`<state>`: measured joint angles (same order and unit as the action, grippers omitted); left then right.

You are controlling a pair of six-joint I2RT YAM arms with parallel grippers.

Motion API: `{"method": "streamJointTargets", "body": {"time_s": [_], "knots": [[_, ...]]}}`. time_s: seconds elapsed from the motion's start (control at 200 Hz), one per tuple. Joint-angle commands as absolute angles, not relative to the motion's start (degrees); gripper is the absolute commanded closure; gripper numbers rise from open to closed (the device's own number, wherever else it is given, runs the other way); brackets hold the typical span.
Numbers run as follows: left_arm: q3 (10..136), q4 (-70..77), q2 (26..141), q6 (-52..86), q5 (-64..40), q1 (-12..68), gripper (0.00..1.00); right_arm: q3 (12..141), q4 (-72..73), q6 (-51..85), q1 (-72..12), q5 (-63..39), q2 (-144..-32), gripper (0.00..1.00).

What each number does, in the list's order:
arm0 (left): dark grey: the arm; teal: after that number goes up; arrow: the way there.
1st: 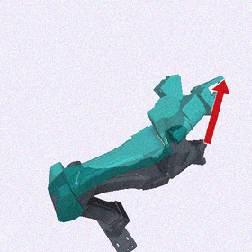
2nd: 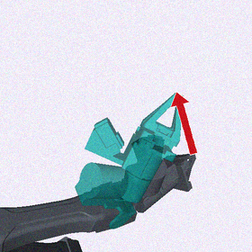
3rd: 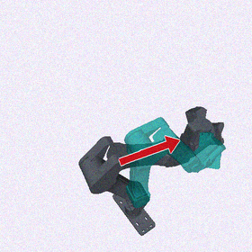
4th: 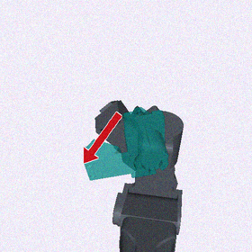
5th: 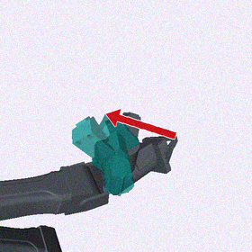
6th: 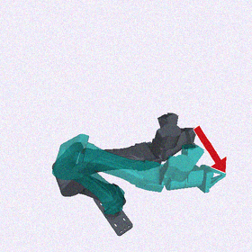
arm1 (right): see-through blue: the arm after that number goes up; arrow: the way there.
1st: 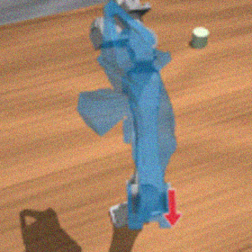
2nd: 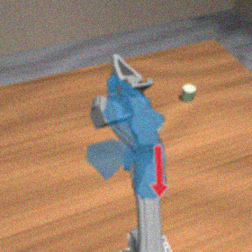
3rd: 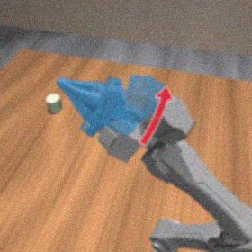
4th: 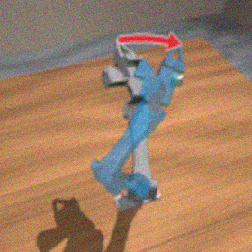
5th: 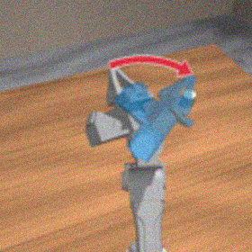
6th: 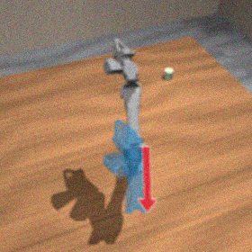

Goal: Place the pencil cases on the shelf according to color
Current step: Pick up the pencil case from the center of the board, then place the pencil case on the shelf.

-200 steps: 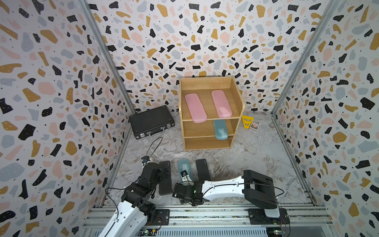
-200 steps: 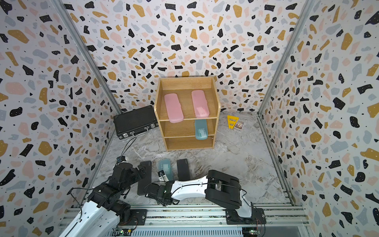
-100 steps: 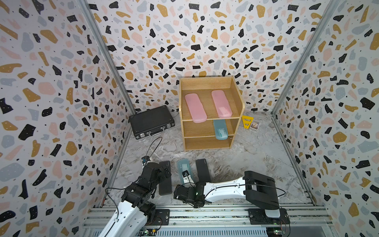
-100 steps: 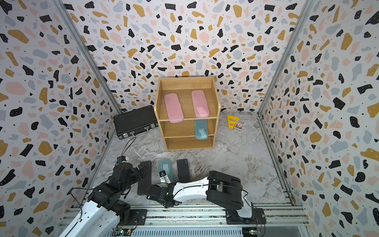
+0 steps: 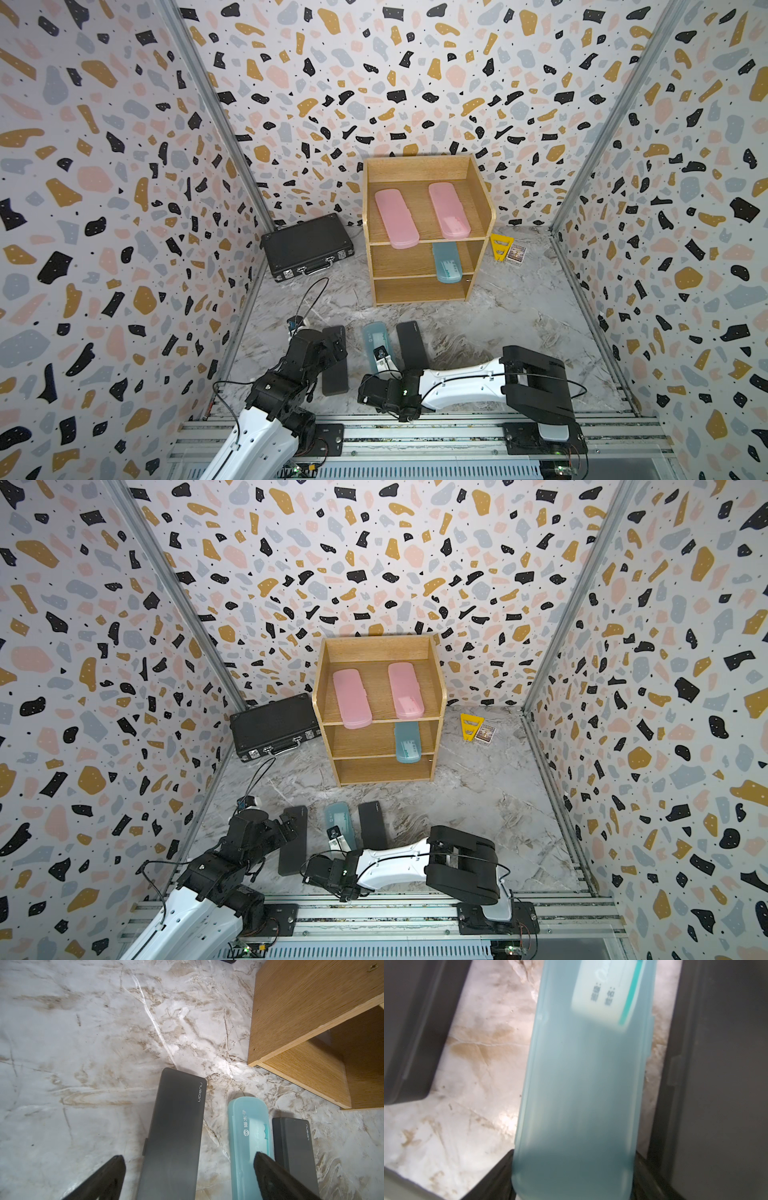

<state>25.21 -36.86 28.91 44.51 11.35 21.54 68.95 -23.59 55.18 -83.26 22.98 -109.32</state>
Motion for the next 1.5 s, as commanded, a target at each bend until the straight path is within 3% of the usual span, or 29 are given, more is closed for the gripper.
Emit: {"method": "streamJointTargets", "body": {"time_s": [0.0,1.156,1.497], "knots": [[26.98,-36.35,28.41,44.04,12.66,21.18,0.0,69.04,-26.02,52.76,-83.41,24.46,-104.5,0.63],[26.13,-32.04,30.87,45.0,11.26,21.23,0.0,64.86,-36.44,48.01,-83.41,34.25,-80.5,0.67],[26.24,-31.38,30.86,45.26,10.62,21.23,0.0,66.43,-38.18,43.95,-78.75,33.7,-76.92,0.66]]}}
